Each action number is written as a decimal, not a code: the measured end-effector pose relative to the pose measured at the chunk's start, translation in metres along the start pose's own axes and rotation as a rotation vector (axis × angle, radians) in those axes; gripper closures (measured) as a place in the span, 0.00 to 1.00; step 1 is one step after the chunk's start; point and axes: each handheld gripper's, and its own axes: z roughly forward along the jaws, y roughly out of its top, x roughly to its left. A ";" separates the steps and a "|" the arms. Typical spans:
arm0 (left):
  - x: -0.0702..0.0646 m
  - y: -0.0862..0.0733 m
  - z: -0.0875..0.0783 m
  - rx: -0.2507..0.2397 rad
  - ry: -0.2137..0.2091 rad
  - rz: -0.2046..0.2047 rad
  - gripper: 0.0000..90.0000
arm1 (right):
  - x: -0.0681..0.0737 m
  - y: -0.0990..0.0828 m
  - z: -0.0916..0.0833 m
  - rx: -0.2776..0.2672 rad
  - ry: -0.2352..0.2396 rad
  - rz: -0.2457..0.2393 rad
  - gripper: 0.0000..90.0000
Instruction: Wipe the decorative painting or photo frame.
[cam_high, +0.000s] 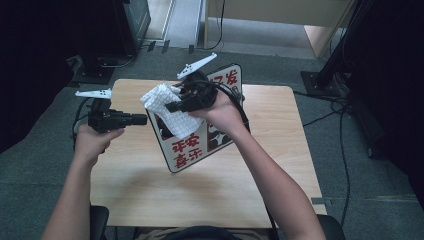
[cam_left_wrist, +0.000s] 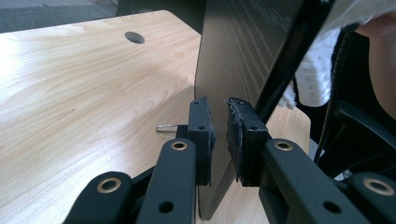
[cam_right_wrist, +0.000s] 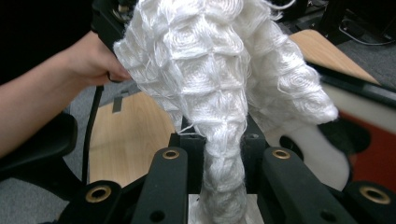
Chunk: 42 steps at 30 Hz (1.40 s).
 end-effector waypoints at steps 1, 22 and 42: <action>0.001 0.001 0.001 -0.004 -0.002 0.001 0.89 | -0.001 0.002 0.000 -0.005 0.000 -0.002 0.87; 0.000 0.005 0.014 0.006 -0.037 0.030 0.88 | 0.000 0.006 0.013 0.020 0.002 0.008 0.86; 0.000 0.004 0.014 0.006 -0.040 0.025 0.87 | 0.000 -0.006 0.023 0.043 0.014 0.008 0.86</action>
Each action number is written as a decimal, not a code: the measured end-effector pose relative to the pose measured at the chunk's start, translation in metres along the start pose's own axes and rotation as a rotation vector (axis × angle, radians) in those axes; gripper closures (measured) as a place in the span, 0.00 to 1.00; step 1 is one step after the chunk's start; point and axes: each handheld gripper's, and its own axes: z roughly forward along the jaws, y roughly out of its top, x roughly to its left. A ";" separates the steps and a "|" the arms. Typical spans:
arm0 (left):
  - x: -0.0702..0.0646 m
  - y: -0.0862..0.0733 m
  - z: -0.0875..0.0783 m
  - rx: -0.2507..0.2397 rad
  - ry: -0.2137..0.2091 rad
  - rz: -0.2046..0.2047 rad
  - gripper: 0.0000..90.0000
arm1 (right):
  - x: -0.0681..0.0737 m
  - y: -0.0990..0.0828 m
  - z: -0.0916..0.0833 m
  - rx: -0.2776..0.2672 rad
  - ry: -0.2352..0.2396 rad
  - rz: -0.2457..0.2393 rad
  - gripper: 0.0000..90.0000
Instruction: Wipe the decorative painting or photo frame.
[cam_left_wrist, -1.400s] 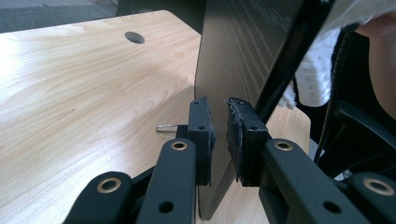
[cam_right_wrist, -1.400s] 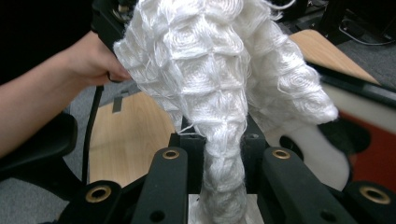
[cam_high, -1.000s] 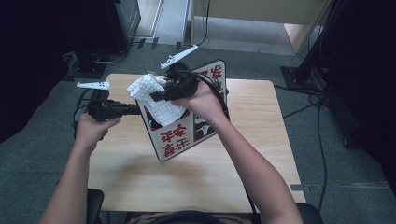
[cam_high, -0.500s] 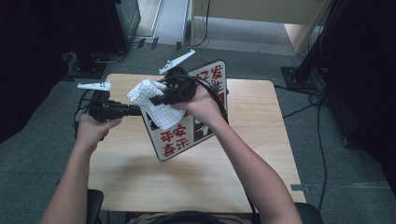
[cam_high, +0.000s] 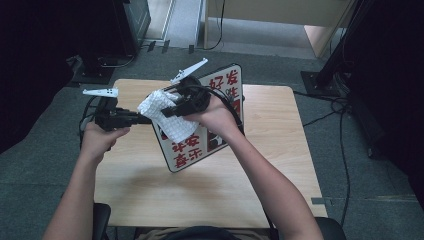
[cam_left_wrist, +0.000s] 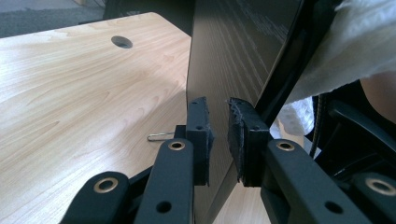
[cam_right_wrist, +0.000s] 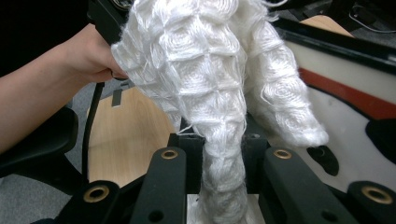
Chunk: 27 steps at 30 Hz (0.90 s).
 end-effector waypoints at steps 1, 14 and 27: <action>0.000 0.000 0.000 0.000 0.000 0.000 0.87 | 0.000 -0.001 0.000 0.001 0.001 -0.001 0.86; 0.000 0.000 0.000 0.000 -0.001 -0.005 0.87 | -0.001 -0.010 0.007 0.002 0.014 0.011 0.86; 0.000 -0.001 0.000 0.003 0.000 -0.004 0.88 | -0.001 -0.022 0.015 0.013 0.024 0.017 0.86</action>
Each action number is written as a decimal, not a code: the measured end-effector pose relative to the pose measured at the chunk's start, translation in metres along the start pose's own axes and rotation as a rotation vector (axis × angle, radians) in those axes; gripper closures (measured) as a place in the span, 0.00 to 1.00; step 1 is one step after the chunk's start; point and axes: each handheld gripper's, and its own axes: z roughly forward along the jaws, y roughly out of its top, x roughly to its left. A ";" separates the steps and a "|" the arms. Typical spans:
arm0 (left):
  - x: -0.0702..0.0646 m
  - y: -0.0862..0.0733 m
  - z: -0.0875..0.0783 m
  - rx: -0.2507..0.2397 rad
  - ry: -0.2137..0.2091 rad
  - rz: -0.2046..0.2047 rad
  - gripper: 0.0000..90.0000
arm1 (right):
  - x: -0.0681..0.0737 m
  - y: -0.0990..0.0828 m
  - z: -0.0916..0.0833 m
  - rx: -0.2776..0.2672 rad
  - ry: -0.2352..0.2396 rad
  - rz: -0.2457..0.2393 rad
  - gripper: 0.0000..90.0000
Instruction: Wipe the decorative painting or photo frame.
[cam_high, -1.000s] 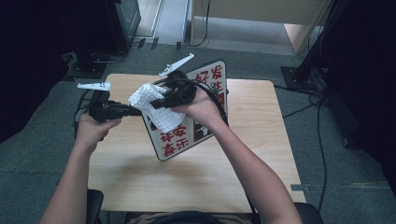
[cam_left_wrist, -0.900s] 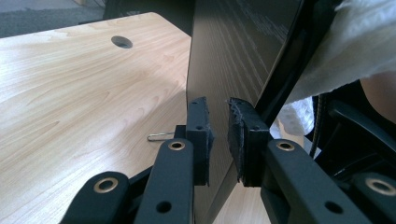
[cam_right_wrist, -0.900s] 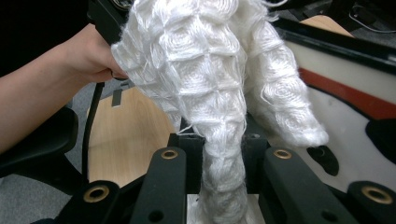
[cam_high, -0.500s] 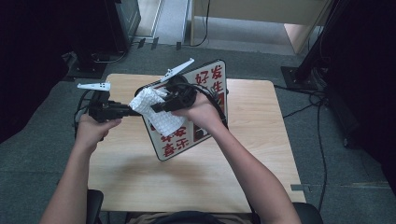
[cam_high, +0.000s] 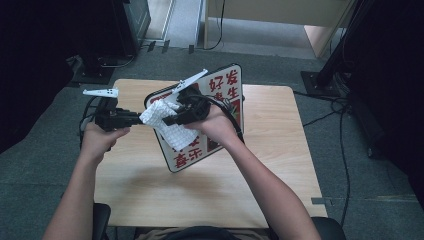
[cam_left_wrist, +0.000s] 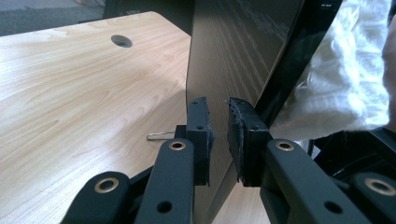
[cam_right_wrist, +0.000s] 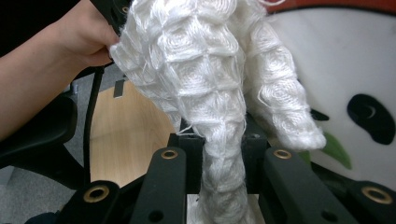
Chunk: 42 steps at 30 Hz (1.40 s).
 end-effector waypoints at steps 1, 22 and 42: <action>0.000 0.000 0.000 0.001 0.001 0.001 0.88 | 0.000 -0.001 0.000 0.002 0.000 0.001 0.86; 0.001 -0.001 0.000 -0.004 -0.005 -0.003 0.88 | 0.000 -0.022 0.015 0.023 0.011 0.000 0.86; 0.001 -0.002 0.000 -0.002 -0.002 -0.001 0.87 | -0.002 -0.045 0.028 0.045 0.018 0.015 0.86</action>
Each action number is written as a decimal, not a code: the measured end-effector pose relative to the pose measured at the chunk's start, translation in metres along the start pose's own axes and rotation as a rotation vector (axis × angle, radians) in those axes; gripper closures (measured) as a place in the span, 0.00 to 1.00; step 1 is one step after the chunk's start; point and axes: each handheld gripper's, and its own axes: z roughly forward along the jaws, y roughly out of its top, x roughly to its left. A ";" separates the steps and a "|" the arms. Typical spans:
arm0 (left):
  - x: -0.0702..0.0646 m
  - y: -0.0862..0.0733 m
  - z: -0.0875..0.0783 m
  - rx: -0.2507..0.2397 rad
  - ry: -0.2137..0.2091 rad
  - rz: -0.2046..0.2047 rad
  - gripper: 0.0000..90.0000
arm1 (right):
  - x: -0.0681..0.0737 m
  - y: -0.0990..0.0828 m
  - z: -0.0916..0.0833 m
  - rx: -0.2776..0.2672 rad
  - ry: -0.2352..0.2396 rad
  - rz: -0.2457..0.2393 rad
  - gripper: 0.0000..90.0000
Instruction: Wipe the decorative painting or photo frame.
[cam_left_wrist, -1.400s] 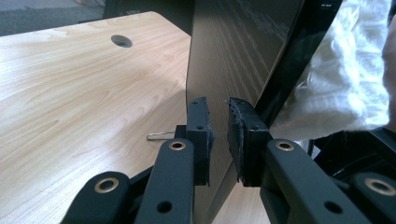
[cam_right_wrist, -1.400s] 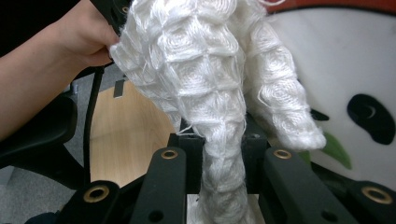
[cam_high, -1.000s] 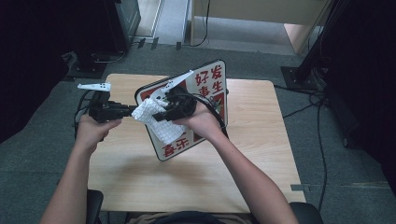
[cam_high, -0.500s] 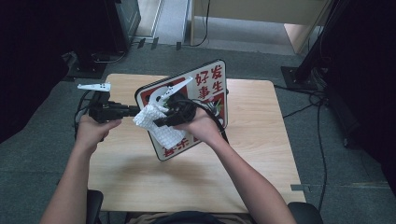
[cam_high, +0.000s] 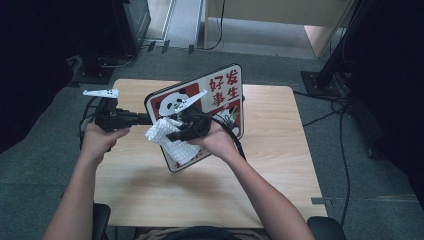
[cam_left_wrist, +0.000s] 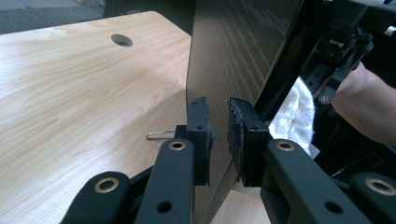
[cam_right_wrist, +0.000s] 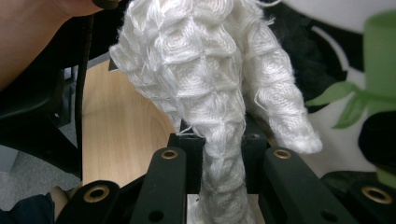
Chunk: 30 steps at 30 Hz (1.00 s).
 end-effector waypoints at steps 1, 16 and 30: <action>0.000 0.000 0.000 0.000 0.000 0.000 0.87 | 0.000 -0.001 0.001 -0.003 0.001 -0.003 0.86; 0.001 -0.001 0.000 0.001 0.000 -0.005 0.87 | -0.004 -0.020 0.015 0.027 0.015 0.005 0.86; 0.002 -0.001 0.000 0.001 0.002 -0.008 0.86 | -0.005 -0.042 0.033 0.059 0.022 0.000 0.86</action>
